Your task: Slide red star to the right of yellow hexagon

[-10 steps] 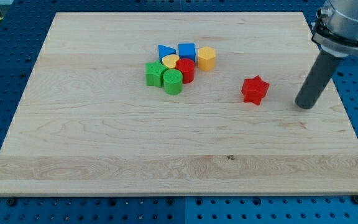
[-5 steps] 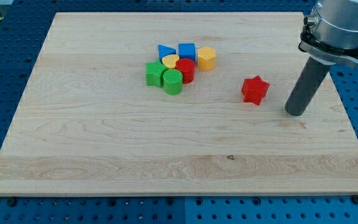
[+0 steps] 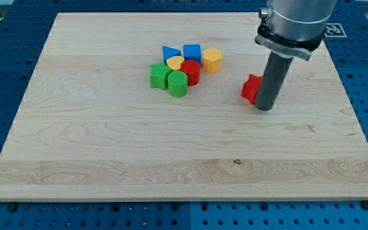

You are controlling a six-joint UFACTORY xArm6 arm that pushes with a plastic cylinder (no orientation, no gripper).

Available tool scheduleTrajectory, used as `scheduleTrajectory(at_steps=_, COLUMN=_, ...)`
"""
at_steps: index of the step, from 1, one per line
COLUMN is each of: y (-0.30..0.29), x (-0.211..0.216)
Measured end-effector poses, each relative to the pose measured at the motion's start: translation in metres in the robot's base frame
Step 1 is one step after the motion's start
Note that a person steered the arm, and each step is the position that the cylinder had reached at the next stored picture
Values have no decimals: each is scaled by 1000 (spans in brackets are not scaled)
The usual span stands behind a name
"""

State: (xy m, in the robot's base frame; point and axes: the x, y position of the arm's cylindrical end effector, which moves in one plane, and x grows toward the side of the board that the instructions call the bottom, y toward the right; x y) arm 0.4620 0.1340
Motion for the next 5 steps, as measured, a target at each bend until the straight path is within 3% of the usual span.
scheduleTrajectory(at_steps=1, y=-9, x=-11)
scheduleTrajectory(at_steps=5, y=-28, x=-121)
